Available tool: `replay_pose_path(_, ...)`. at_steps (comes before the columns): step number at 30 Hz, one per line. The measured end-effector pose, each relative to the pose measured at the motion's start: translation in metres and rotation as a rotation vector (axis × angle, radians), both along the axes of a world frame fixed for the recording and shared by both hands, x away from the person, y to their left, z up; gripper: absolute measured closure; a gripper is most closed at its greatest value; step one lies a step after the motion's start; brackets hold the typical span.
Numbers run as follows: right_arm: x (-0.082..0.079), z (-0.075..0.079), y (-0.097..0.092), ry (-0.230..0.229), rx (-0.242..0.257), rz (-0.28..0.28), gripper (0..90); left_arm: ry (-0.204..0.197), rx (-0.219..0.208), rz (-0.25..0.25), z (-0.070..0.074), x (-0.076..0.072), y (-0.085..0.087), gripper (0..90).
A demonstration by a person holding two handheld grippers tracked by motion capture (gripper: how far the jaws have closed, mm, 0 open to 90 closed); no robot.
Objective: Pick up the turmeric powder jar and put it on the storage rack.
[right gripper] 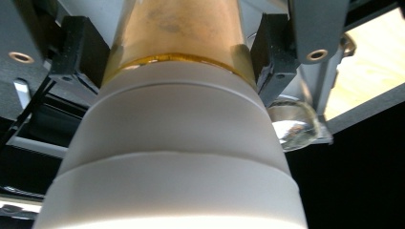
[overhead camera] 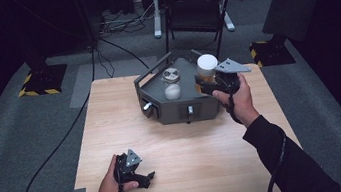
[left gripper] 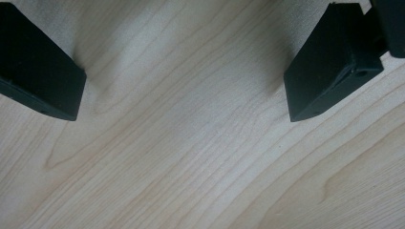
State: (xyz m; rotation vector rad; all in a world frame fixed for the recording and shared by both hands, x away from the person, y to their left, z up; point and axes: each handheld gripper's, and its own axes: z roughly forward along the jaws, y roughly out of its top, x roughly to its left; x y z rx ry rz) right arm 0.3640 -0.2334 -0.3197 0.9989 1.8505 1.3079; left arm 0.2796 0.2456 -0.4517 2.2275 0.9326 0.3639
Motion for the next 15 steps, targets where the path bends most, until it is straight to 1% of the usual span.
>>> replay_pose_path(5,0.009,-0.003,0.001,0.012,0.007,-0.024,31.0,0.000,0.000,0.000,0.000,0.000,0.000,0.0)
replay_pose_path(8,0.013,-0.005,0.002,0.016,0.012,-0.026,31.1,0.000,0.000,0.000,0.000,0.000,0.000,0.0)
replay_pose_path(15,0.021,-0.011,0.003,0.031,0.007,-0.052,31.1,0.000,0.001,0.000,0.000,0.000,0.000,0.0)
